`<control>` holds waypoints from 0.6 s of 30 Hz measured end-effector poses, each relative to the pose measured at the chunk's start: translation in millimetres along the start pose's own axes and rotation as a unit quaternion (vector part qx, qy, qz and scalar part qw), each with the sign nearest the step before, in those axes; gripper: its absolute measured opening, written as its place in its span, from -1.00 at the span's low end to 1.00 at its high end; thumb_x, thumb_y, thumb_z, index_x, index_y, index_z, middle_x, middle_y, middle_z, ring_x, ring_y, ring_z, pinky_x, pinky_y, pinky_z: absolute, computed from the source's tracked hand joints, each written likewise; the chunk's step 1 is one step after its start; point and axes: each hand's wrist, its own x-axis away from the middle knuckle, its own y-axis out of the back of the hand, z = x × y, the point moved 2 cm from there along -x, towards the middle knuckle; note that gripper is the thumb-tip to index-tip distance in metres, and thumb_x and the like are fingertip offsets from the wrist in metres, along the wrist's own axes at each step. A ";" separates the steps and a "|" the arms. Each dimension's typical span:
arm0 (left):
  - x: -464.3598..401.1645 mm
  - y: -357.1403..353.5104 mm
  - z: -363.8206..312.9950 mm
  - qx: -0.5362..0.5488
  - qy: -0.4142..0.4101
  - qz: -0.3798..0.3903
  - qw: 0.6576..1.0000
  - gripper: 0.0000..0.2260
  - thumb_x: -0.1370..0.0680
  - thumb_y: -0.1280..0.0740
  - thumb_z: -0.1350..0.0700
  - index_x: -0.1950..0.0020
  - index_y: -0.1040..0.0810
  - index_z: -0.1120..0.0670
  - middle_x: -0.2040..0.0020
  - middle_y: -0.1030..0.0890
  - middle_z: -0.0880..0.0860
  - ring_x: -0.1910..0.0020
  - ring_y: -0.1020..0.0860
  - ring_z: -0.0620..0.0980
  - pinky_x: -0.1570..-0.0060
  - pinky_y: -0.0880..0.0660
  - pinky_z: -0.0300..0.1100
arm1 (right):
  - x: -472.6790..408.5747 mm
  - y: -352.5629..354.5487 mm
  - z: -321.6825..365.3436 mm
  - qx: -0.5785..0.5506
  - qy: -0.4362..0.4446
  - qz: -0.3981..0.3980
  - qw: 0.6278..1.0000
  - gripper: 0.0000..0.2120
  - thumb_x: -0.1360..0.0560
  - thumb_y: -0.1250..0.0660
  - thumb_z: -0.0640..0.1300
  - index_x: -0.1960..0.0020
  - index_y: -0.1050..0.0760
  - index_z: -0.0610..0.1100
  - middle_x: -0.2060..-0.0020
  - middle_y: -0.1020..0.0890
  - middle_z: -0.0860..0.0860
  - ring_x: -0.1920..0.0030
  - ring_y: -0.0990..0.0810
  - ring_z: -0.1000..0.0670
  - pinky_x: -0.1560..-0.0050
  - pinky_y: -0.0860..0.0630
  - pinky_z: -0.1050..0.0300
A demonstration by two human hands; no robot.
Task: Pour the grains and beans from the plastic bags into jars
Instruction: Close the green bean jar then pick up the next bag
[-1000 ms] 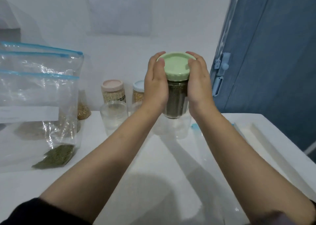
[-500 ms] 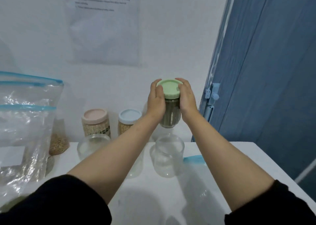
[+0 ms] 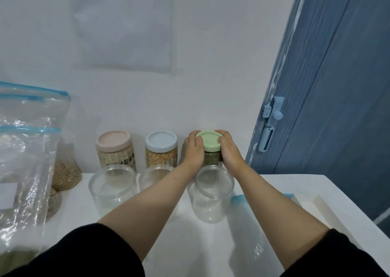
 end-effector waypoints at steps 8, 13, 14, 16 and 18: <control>3.1 0.4 -7.5 -0.069 0.021 0.006 0.997 -0.64 -0.68 -0.04 0.11 -0.47 -0.36 0.08 -0.40 -0.38 0.20 -0.36 -0.39 0.14 -0.35 -0.31 -0.07 | 1.9 9.0 -2.2 0.031 -0.042 0.034 0.998 -0.72 -0.70 -0.01 0.01 -0.37 -0.31 0.07 -0.23 -0.52 -0.09 -0.14 -0.53 -0.02 -0.16 -0.52 0.05; 39.0 -1.8 -21.9 -0.082 0.038 0.008 0.996 -0.53 -0.71 -0.05 0.00 -0.60 -0.10 0.10 -0.57 -0.17 0.15 -0.53 -0.21 0.11 -0.46 -0.15 -0.07 | 27.0 16.9 -5.3 0.064 -0.074 -0.012 0.995 -0.52 -0.69 0.09 0.21 -0.55 -0.16 0.07 -0.37 -0.39 0.06 -0.37 -0.39 -0.01 -0.32 -0.28 0.07; 51.7 -1.8 -22.2 -0.074 0.027 0.001 0.997 -0.51 -0.70 -0.08 0.02 -0.61 -0.07 0.11 -0.57 -0.15 0.14 -0.54 -0.18 0.09 -0.47 -0.13 -0.08 | 35.3 18.7 -8.4 0.058 -0.074 -0.043 0.995 -0.53 -0.69 0.07 0.21 -0.54 -0.19 0.08 -0.38 -0.40 0.06 -0.39 -0.39 -0.03 -0.37 -0.29 0.03; 79.3 -0.5 -21.2 -0.070 -0.015 -0.019 0.997 -0.50 -0.68 -0.14 0.07 -0.60 -0.10 0.12 -0.54 -0.19 0.13 -0.51 -0.21 0.05 -0.46 -0.15 -0.14 | 56.0 18.8 -18.6 0.031 -0.075 -0.094 0.992 -0.61 -0.68 -0.01 0.15 -0.45 -0.31 0.07 -0.29 -0.46 0.07 -0.32 -0.43 -0.03 -0.32 -0.36 0.00; 100.7 1.6 -17.4 -0.077 -0.051 -0.034 0.995 -0.54 -0.67 -0.17 0.15 -0.56 -0.18 0.12 -0.49 -0.27 0.10 -0.46 -0.27 0.00 -0.36 -0.18 -0.30 | 78.7 12.7 -31.9 0.005 -0.087 -0.107 0.990 -0.71 -0.68 -0.07 0.11 -0.33 -0.38 0.07 -0.16 -0.50 0.11 -0.23 -0.46 0.00 -0.12 -0.41 0.06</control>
